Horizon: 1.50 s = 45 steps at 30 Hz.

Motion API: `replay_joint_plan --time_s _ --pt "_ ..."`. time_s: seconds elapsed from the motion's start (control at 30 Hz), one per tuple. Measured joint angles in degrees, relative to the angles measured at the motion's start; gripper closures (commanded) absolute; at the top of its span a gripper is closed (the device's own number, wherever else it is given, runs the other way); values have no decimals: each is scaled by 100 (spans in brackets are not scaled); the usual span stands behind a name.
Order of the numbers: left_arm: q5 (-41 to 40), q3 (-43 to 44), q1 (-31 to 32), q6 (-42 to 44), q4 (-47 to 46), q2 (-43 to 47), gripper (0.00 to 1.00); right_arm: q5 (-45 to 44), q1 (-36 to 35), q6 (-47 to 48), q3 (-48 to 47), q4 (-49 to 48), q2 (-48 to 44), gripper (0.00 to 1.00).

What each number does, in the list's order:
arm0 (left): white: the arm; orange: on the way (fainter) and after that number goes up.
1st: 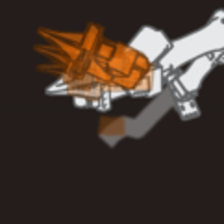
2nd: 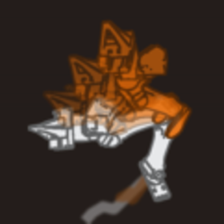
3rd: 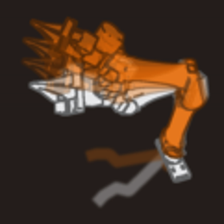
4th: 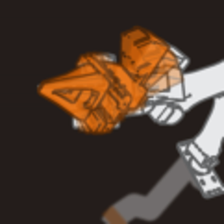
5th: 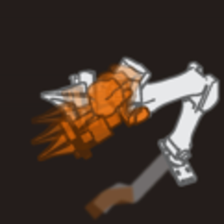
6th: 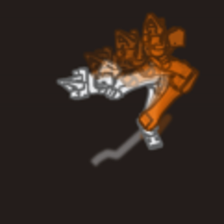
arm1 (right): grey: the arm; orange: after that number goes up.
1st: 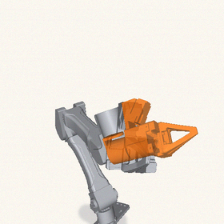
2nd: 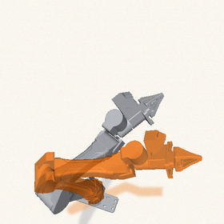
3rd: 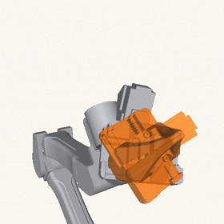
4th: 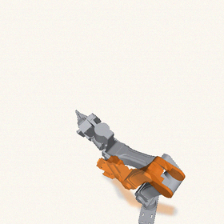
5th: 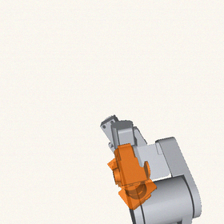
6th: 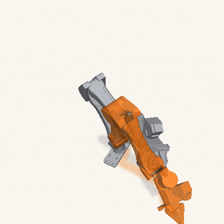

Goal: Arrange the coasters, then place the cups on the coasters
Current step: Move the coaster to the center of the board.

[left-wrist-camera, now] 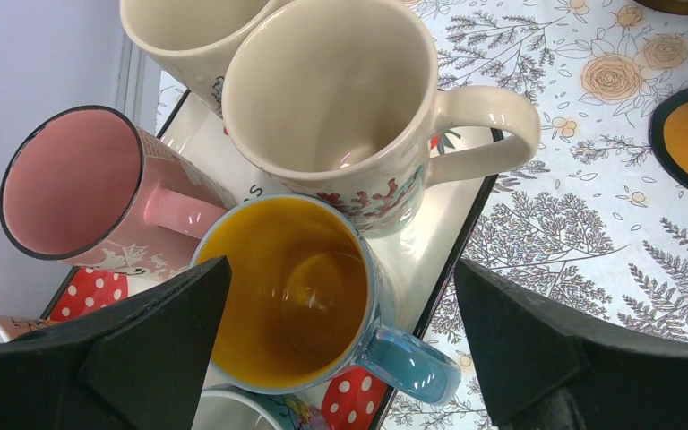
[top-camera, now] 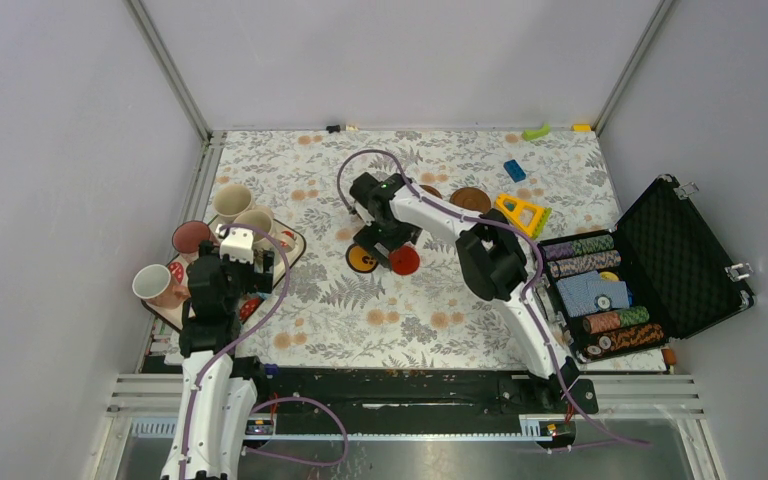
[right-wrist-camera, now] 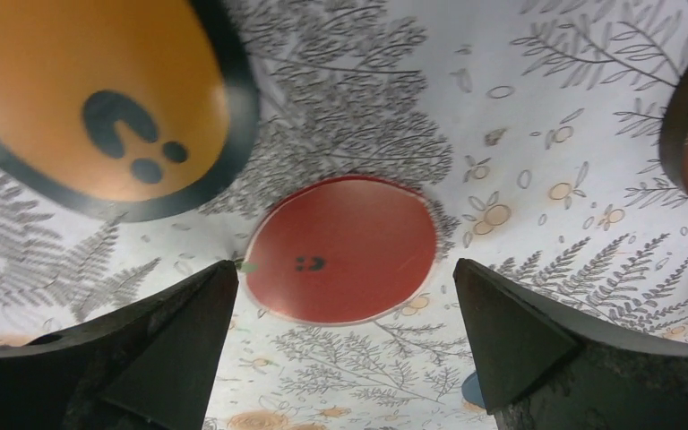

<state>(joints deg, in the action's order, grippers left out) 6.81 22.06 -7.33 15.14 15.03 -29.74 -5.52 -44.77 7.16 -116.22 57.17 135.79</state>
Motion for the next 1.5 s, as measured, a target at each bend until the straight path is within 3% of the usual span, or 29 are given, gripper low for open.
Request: replay_joint_plan --time_s 0.6,1.2,1.5 --pt "2 0 0 0 -13 0 1 358 422 -166 -396 227 306 0" --pt "0 0 0 -2 -13 0 1 866 461 -85 -448 446 363 19" --pt "2 0 0 0 -13 0 1 977 570 -70 -118 466 190 20"
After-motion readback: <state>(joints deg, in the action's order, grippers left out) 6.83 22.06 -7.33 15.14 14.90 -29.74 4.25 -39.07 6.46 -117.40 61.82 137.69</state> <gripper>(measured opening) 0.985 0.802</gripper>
